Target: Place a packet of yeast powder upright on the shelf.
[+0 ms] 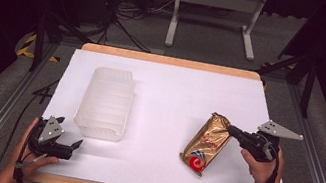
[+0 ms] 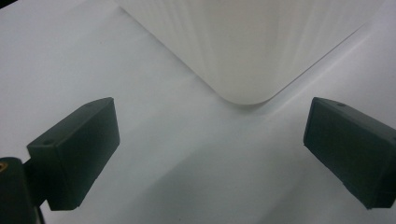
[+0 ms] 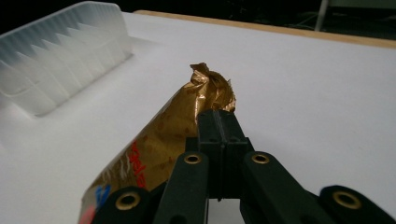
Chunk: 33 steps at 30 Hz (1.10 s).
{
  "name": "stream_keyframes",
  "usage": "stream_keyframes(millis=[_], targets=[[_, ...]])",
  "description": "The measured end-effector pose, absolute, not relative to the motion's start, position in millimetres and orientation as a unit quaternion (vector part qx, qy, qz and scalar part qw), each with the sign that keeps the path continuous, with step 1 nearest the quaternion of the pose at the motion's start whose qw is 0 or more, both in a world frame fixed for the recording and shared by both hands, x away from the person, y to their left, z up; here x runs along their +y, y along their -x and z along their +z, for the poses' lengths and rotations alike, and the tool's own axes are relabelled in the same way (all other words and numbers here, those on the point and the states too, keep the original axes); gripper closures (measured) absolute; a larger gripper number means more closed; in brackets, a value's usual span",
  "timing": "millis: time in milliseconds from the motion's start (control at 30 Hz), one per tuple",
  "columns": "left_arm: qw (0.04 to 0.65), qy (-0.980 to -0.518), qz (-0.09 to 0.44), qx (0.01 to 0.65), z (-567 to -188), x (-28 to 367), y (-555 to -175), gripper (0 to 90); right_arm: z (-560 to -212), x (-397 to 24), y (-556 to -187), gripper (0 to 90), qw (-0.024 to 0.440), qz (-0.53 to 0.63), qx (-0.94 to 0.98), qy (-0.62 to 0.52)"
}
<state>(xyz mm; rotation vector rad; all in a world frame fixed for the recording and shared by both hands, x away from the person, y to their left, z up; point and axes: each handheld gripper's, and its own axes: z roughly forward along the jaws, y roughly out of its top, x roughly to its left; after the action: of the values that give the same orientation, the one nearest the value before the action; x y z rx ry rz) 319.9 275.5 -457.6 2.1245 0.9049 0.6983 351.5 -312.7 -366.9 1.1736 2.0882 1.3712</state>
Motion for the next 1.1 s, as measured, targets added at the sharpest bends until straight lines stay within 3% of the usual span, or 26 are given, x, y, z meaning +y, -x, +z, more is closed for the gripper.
stream_keyframes(millis=[1100], targets=[[0.359,-0.822,0.269,0.350,-457,276,-320,4.1,-312,-267,-335,89.9,0.225,0.494,0.771,-0.333]])
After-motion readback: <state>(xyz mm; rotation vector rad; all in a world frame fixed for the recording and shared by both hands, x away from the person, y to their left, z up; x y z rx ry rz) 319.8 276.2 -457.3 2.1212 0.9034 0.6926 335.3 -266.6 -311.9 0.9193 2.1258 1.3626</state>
